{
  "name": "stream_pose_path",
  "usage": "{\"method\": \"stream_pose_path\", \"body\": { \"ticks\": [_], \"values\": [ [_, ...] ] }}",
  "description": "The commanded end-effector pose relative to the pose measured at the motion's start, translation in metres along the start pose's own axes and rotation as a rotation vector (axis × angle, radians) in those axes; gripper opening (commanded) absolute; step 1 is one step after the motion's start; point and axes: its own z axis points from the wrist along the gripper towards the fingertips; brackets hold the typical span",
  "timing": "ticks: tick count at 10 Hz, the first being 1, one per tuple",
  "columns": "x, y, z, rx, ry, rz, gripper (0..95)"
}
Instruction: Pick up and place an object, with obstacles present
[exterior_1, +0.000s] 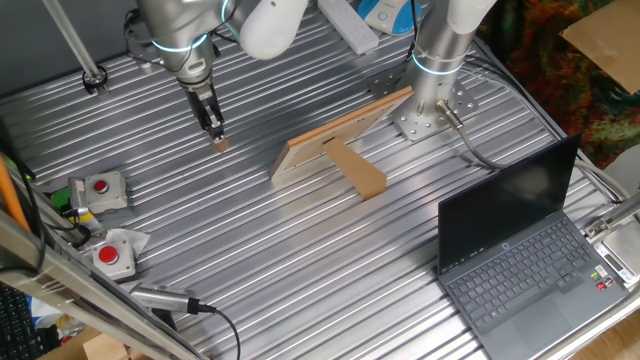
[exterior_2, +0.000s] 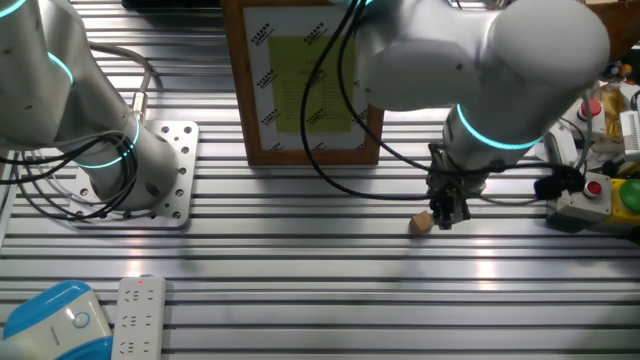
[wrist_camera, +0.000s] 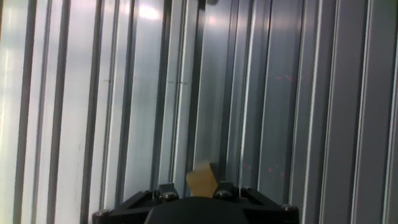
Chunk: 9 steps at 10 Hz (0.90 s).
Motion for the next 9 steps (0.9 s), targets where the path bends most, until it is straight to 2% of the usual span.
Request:
{"method": "stream_pose_path", "body": {
  "ticks": [1,9],
  "values": [
    [0.0001,-0.0008,-0.0005,0.002,0.003,0.001,38.0],
    [0.0001,-0.0008,-0.0005,0.012,-0.005,0.029,38.0]
  ]
}}
